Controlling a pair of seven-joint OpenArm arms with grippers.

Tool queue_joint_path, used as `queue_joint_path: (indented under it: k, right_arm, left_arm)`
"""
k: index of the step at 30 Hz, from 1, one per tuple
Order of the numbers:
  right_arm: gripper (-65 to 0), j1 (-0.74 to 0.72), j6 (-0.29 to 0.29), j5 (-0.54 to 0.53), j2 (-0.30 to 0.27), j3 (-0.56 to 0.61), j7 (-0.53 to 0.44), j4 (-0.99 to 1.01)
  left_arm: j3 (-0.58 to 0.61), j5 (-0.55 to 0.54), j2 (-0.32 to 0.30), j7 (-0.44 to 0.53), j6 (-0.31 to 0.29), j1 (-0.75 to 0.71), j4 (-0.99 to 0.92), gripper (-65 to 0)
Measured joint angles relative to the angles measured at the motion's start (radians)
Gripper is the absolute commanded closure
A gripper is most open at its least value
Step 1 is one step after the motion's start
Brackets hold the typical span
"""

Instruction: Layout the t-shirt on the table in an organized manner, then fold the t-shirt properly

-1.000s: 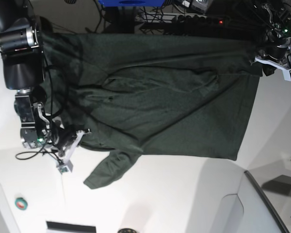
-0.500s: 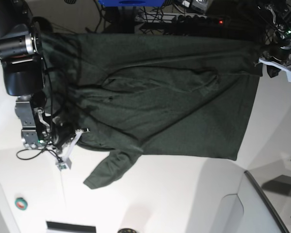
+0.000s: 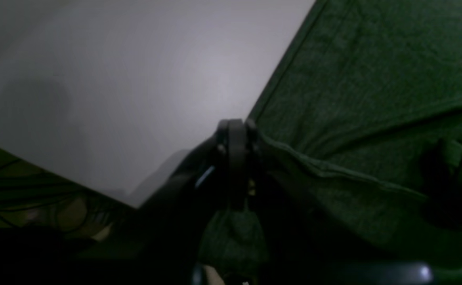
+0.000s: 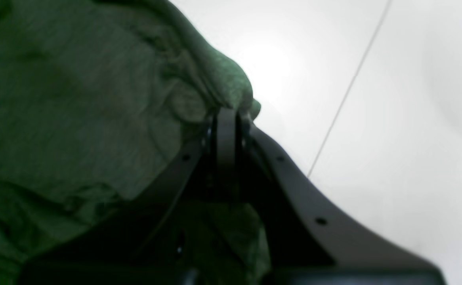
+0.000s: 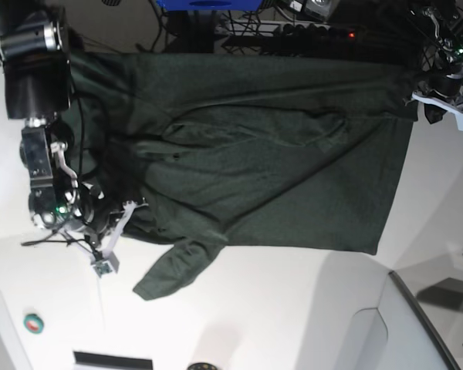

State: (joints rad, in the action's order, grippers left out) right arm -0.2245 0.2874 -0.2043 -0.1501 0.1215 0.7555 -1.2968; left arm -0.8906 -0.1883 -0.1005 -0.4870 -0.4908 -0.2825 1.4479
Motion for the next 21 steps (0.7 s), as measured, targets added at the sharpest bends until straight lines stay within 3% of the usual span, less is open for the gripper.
queue_joint_path:
  k: [8,11,16,21]
  right_arm:
    - [-0.6,0.202,0.0,-0.001,0.002,0.005,0.115,-0.352]
    - [-1.4,0.259,0.001,-0.006,0.014,0.008,0.159,-0.399]
    - [-21.5,0.312,0.001,-0.007,0.055,0.008,0.237,-0.4]
    - [-23.9,0.188,0.0,-0.005,0.052,0.007,0.201,-0.388]
  left_arm:
    - [0.0,0.0,-0.002,0.0,0.0,0.0,0.0,0.0]
    - [0.002,0.0,-0.002,0.0,0.0,0.001,0.0,0.0]
    - [0.004,0.0,-0.002,0.0,0.0,0.014,-0.001,0.0]
    - [0.003,0.002,0.0,-0.001,0.0,0.017,-0.001,0.0]
